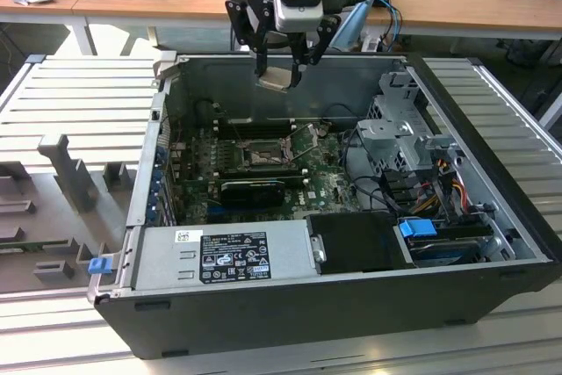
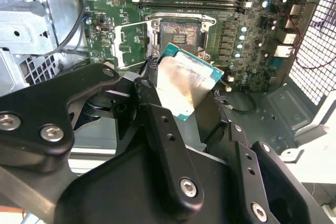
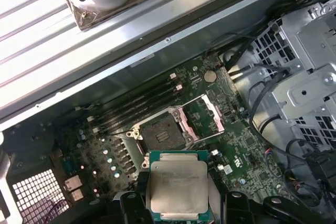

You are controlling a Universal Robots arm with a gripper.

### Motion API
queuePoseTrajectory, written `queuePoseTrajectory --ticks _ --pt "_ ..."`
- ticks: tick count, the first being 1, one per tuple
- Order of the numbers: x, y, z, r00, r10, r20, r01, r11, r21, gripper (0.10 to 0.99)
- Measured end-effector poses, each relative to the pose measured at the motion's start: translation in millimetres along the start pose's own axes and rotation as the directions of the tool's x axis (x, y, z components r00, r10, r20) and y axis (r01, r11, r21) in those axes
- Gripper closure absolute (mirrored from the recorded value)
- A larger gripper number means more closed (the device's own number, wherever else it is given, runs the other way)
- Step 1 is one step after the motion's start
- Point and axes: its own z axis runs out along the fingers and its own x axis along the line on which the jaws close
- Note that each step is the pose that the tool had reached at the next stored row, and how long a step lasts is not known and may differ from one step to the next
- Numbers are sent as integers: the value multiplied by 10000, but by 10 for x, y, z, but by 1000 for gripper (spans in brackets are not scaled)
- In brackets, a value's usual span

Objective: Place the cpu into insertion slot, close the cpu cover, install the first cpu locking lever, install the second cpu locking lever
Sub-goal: 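Place the cpu into insertion slot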

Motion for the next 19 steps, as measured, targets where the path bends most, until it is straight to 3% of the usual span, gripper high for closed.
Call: queuePoseTrajectory --ticks 19 --pt "0 0 2 9969 779 69 -779 9970 -17 557"
